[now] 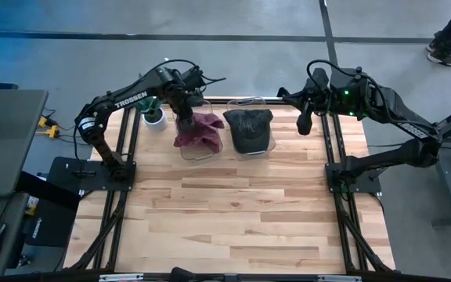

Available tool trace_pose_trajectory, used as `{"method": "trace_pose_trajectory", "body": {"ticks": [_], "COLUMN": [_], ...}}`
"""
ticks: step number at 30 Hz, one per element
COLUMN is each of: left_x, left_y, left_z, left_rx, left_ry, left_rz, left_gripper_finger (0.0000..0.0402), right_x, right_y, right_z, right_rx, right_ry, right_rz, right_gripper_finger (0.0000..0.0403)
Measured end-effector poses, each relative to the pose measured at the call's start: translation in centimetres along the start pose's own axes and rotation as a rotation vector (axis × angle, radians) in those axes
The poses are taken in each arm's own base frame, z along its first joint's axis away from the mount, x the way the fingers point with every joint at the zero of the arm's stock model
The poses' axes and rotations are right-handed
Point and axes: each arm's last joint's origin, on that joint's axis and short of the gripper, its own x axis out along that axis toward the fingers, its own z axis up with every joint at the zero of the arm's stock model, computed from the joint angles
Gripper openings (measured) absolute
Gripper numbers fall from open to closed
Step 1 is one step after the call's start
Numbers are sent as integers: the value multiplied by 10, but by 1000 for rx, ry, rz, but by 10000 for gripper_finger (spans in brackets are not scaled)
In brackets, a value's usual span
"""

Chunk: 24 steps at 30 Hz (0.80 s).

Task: Pick & Place hat
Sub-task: Put the dark red cap into the left transparent bin

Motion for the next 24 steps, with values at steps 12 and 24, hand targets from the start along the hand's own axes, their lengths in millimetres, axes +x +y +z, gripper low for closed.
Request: {"method": "trace_pose_trajectory", "body": {"ticks": [12, 24], "left_x": [2, 2], "left_y": [-1, -4], "left_z": [2, -2], "left_rx": [-50, -92], "left_ry": [-21, 15], "left_rz": [-65, -118], "left_gripper_finger": [0, 88], "right_x": [0, 0], "right_y": [0, 0], "right_z": [0, 0], "right_rx": [-25, -44], "right_ry": [0, 0], "right_rz": [-12, -7], "right_gripper_finger": [0, 0]}}
